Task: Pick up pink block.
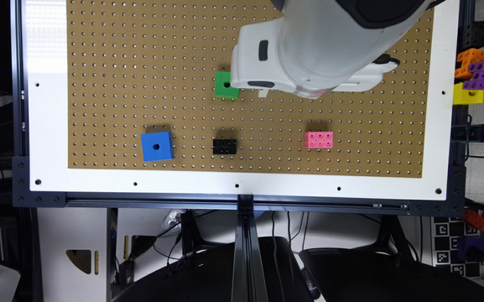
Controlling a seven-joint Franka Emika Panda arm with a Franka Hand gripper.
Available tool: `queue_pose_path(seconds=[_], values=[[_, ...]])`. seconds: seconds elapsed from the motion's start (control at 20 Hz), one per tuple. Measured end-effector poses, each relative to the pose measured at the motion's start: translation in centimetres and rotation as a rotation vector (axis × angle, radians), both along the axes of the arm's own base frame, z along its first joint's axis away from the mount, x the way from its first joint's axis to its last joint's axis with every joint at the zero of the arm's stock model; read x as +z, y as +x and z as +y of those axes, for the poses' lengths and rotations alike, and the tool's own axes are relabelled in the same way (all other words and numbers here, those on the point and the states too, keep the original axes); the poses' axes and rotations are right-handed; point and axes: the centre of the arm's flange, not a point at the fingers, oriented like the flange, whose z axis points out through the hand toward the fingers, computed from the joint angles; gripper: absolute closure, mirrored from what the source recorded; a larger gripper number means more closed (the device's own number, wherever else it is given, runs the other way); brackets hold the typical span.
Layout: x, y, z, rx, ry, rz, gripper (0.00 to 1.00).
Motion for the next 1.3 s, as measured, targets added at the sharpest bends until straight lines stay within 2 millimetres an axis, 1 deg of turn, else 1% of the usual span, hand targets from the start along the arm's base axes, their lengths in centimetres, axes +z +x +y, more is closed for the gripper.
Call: queue_pose_path(seconds=[0.15, 0.25, 0.3, 0.35, 0.4, 0.5, 0.6, 0.7, 0.8, 1.0, 1.15, 1.3], values=[[-0.1, -0.1, 0.1, 0.002, 0.0, 0.003, 0.0], [0.1, 0.0, 1.0, 0.012, 0.006, -0.006, 0.0], [0.2, 0.3, 1.8, 0.017, 0.011, -0.014, 0.0], [0.4, 0.7, 3.1, 0.021, 0.017, -0.023, 0.0], [0.5, 1.5, 4.9, 0.023, 0.025, -0.03, 0.0], [0.2, 3.2, 7.6, 0.025, 0.036, -0.039, 0.0], [-0.6, 5.3, 9.1, 0.026, 0.045, -0.04, 0.0], [-1.3, 6.9, 9.6, 0.026, 0.049, -0.037, 0.0], [-1.5, 7.7, 9.8, 0.025, 0.051, -0.032, 0.0], [-1.2, 7.9, 10.0, 0.027, 0.05, -0.028, 0.0], [-1.4, 7.8, 10.0, 0.027, 0.049, -0.024, 0.0], [-3.0, 7.9, 10.0, 0.027, 0.046, -0.007, 0.0]])
